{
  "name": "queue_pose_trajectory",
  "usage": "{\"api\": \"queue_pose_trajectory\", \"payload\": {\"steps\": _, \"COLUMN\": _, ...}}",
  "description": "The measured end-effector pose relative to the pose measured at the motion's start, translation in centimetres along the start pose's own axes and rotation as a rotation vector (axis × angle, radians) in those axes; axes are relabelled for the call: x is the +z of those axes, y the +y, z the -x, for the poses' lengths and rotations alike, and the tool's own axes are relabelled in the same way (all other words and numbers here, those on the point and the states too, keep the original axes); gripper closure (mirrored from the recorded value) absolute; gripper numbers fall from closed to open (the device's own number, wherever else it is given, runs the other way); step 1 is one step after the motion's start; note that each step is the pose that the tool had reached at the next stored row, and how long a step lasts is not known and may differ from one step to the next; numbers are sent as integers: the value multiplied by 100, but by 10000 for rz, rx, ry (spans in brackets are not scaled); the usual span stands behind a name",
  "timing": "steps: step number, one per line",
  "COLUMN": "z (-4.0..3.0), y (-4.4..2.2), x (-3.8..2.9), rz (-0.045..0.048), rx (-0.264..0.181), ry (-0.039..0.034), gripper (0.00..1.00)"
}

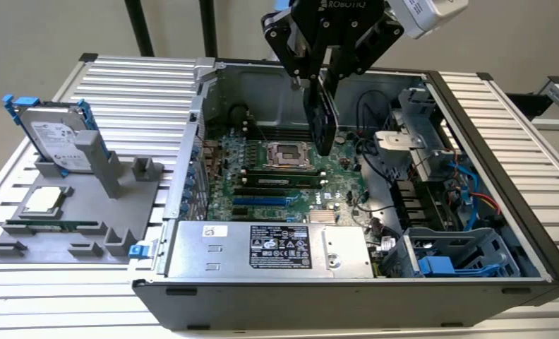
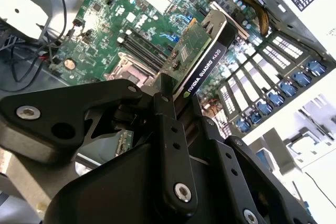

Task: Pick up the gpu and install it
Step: 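Insert the gpu into the slot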

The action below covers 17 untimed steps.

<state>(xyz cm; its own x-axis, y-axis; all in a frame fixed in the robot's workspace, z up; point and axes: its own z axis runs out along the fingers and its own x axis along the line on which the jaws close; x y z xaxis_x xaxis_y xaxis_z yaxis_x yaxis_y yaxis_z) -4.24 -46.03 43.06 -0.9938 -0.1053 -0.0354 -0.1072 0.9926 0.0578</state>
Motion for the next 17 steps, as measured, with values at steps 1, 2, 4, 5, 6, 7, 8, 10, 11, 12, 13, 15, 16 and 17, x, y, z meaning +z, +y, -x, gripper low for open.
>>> {"api": "queue_pose_trajectory", "payload": {"steps": 1, "z": 0, "y": 0, "x": 0, "rz": 1, "rx": -21, "ry": 1, "gripper": 100}}
{"api": "queue_pose_trajectory", "payload": {"steps": 2, "z": 0, "y": 0, "x": 0, "rz": 3, "rx": -45, "ry": 2, "gripper": 100}}
{"api": "queue_pose_trajectory", "payload": {"steps": 4, "z": 0, "y": 0, "x": 0, "rz": 4, "rx": -95, "ry": 5, "gripper": 100}}
{"api": "queue_pose_trajectory", "payload": {"steps": 5, "z": 0, "y": 0, "x": 0, "rz": 5, "rx": -126, "ry": 7, "gripper": 100}}
{"api": "queue_pose_trajectory", "payload": {"steps": 6, "z": 0, "y": 0, "x": 0, "rz": 6, "rx": -167, "ry": 10, "gripper": 100}}
{"api": "queue_pose_trajectory", "payload": {"steps": 7, "z": 0, "y": 0, "x": 0, "rz": 8, "rx": -207, "ry": 11, "gripper": 100}}
{"api": "queue_pose_trajectory", "payload": {"steps": 8, "z": 0, "y": 0, "x": 0, "rz": 10, "rx": -252, "ry": 14, "gripper": 100}}
{"api": "queue_pose_trajectory", "payload": {"steps": 10, "z": 0, "y": 0, "x": 0, "rz": 13, "rx": -353, "ry": 20, "gripper": 100}}
{"api": "queue_pose_trajectory", "payload": {"steps": 11, "z": 0, "y": 0, "x": 0, "rz": 15, "rx": -404, "ry": 23, "gripper": 100}}
{"api": "queue_pose_trajectory", "payload": {"steps": 12, "z": 0, "y": 0, "x": 0, "rz": 16, "rx": -456, "ry": 26, "gripper": 100}}
{"api": "queue_pose_trajectory", "payload": {"steps": 13, "z": 0, "y": 0, "x": 0, "rz": 18, "rx": -505, "ry": 30, "gripper": 100}}
{"api": "queue_pose_trajectory", "payload": {"steps": 15, "z": 0, "y": 0, "x": 0, "rz": 22, "rx": -603, "ry": 34, "gripper": 100}}
{"api": "queue_pose_trajectory", "payload": {"steps": 16, "z": 0, "y": 0, "x": 0, "rz": 24, "rx": -653, "ry": 37, "gripper": 100}}
{"api": "queue_pose_trajectory", "payload": {"steps": 17, "z": 0, "y": 0, "x": 0, "rz": 25, "rx": -697, "ry": 40, "gripper": 100}}
